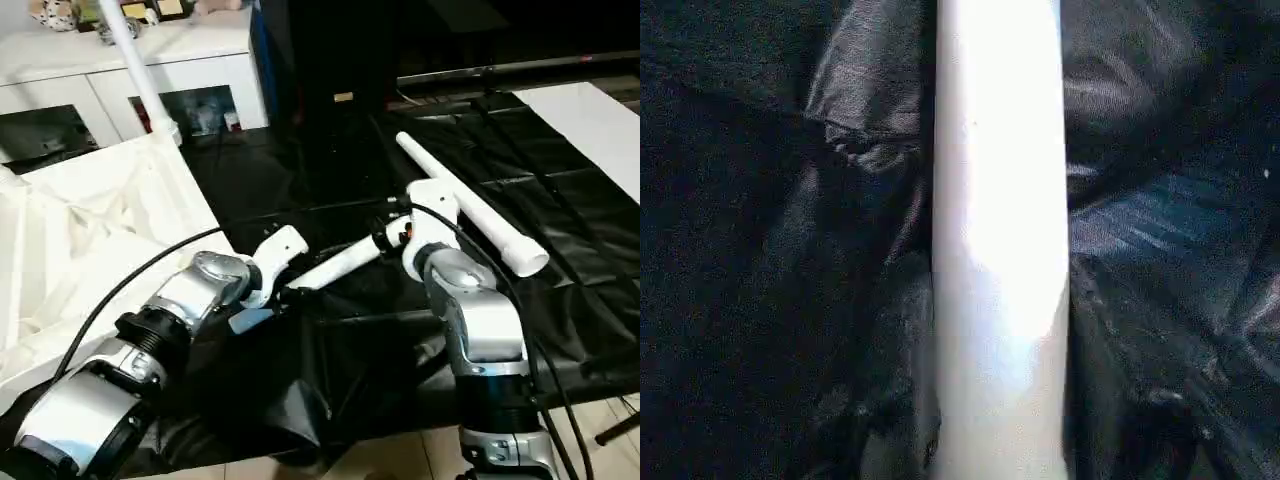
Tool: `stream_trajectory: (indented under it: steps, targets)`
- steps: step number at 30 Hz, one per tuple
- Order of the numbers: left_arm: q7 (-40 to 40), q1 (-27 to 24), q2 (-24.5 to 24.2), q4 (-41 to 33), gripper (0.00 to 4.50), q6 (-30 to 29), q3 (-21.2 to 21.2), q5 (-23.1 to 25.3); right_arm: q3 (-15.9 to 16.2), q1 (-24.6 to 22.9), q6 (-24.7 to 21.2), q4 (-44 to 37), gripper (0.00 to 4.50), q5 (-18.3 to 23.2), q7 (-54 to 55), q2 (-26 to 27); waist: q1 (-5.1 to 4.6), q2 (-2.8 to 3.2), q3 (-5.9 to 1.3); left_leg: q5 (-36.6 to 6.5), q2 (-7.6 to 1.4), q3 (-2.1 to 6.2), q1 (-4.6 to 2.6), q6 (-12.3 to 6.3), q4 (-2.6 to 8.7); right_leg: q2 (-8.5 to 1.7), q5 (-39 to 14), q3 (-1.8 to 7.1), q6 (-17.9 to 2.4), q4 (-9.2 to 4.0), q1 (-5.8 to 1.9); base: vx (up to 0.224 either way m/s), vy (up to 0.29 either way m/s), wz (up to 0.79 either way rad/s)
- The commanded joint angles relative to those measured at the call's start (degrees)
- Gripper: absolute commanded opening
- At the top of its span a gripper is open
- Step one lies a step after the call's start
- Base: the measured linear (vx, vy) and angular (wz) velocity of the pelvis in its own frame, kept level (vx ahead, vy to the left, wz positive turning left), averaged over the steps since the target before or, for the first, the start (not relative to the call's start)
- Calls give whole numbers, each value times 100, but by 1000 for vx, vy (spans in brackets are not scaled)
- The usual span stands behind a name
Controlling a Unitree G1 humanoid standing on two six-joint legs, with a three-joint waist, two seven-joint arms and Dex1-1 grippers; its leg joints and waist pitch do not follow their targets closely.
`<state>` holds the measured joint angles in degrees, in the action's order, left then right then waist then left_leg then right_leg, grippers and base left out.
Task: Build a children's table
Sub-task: Pick table leg
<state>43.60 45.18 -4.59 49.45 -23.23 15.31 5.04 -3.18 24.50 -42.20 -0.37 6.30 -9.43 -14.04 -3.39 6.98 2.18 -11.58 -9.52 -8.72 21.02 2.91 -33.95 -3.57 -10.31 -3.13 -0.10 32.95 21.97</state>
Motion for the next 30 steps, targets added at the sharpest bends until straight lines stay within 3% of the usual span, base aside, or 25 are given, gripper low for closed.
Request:
stream_trajectory:
  steps: [1,4,5,6,7,8,9,10,11,12,13,14,15,16,17,18,19,21,23,25,27,28,30]
  targets:
    - [86,-213,-166,75,156,-106,-83,-56,58,146,62,4,419,-6,-121,-20,8,-208,-254,-1389,-197,104,42,-410,417,-424,-2847,192,-752,-569,-212,0,0,0]
    - [162,-267,-223,-134,156,-133,-145,-135,64,223,128,26,419,31,-221,-57,2,-181,-268,-1246,-212,105,49,-440,411,-431,-2643,196,-811,-544,-217,0,0,0]
    - [282,-327,-331,-555,156,-177,-283,-292,84,336,383,6,419,122,-478,-128,14,-309,-293,-1030,-231,96,77,-495,401,-436,-2152,198,-969,-495,-253,0,0,0]
    - [317,-342,-426,-865,156,-268,-400,-390,72,423,624,-34,419,225,-702,-169,37,-370,-317,-893,-244,102,101,-537,392,-457,-1905,202,-1036,-443,-286,0,0,0]
    - [322,-344,-447,-931,155,-289,-428,-411,69,442,679,-45,419,250,-753,-177,62,-319,-338,-735,-257,106,105,-569,377,-479,-1616,209,-1124,-382,-306,0,0,0]
    - [333,-347,-486,-1054,155,-329,-479,-449,62,477,783,-65,419,295,-847,-194,85,-258,-395,-288,-258,81,94,-707,304,-464,-876,207,-1258,-314,-284,0,0,0]
    - [386,-343,-600,-1299,155,-321,-548,-493,53,543,1006,-120,419,406,-1097,-240,104,-361,-411,202,-260,67,126,-943,259,-434,-34,197,-1404,-239,-277,0,0,0]
    - [386,-343,-600,-1299,155,-321,-548,-493,53,543,1006,-120,419,406,-1097,-240,170,-328,-416,423,-253,58,126,-1141,229,-453,408,189,-1530,-167,-282,0,0,0]
    - [463,-326,-720,-1543,155,-388,-633,-559,82,615,1196,-164,419,469,-1342,-332,198,-310,-409,501,-256,48,115,-1228,219,-452,507,183,-1575,-159,-261,0,0,0]
    - [572,-306,-836,-1756,155,-449,-681,-617,119,683,1372,-153,435,464,-1517,-435,259,-395,-406,533,-270,39,119,-1322,222,-471,537,183,-1643,-132,-281,0,0,0]
    - [832,-252,-1116,-2210,155,-563,-756,-730,313,858,1858,-31,444,250,-1852,-761,305,-442,-413,535,-289,30,100,-1330,222,-481,499,180,-1655,-127,-276,0,0,0]
    - [972,-223,-1263,-2427,155,-622,-780,-781,452,951,2125,66,450,61,-1984,-959,373,-392,-446,728,-312,42,83,-1327,187,-466,609,183,-1681,-52,-257,0,0,0]
    - [1111,-191,-1391,-2593,155,-733,-789,-830,622,1025,2395,160,450,-157,-2117,-1169,398,-394,-438,949,-320,36,93,-1369,137,-439,824,180,-1714,9,-200,0,0,0]
    - [1238,-157,-1521,-2746,154,-865,-781,-866,822,1100,2684,288,450,-441,-2224,-1413,441,-447,-382,883,-291,-4,99,-1379,132,-427,760,193,-1717,-20,-173,0,0,0]
    - [1361,-117,-1657,-2867,154,-972,-755,-873,990,1167,2962,413,450,-697,-2312,-1639,458,-450,-365,779,-292,1,102,-1336,145,-434,620,187,-1735,-14,-178,0,0,0]
    - [1501,-57,-1855,-3036,154,-1118,-735,-882,1206,1283,3403,622,450,-1086,-2381,-1954,512,-502,-342,484,-292,-23,78,-1226,153,-447,235,198,-1715,-50,-170,0,0,0]
    - [1575,-24,-1976,-3138,154,-1194,-724,-884,1319,1355,3669,748,450,-1313,-2404,-2130,575,-486,-316,248,-309,-35,60,-1046,170,-458,-233,201,-1672,-84,-160,0,0,0]
    - [1685,-11,-2140,-3284,154,-1273,-683,-873,1386,1451,4015,879,450,-1528,-2386,-2290,612,-522,-282,-62,-305,-72,37,-820,185,-442,-639,227,-1615,-114,-147,0,0,0]
    - [1788,-9,-2278,-3383,154,-1356,-637,-857,1484,1581,4307,1001,450,-1853,-2166,-2417,631,-545,-270,-260,-295,-102,21,-676,204,-419,-841,232,-1522,-131,-142,0,0,0]
    - [1856,-68,-2429,-3569,154,-1466,-571,-886,1694,1771,4634,1249,450,-2289,-1905,-2564,630,-525,-276,-338,-306,-94,15,-552,218,-411,-885,210,-1528,-105,-124,0,0,0]
    - [1902,-132,-2517,-3755,154,-1587,-528,-937,1813,1853,4863,1462,450,-2471,-1870,-2619,623,-535,-268,-381,-297,-90,43,-525,216,-423,-838,219,-1515,-99,-150,0,0,0]
    - [1904,-153,-2532,-3833,154,-1651,-535,-952,1968,1886,5008,1617,450,-2664,-1851,-2685,622,-572,-271,-417,-296,-93,47,-521,210,-434,-811,222,-1526,-97,-152,0,0,0]
    - [1912,-170,-2548,-3922,154,-1726,-541,-968,2174,1924,5151,1878,450,-2891,-1793,-2727,635,-551,-273,-410,-300,-92,34,-513,207,-432,-752,222,-1550,-98,-144,0,0,0]
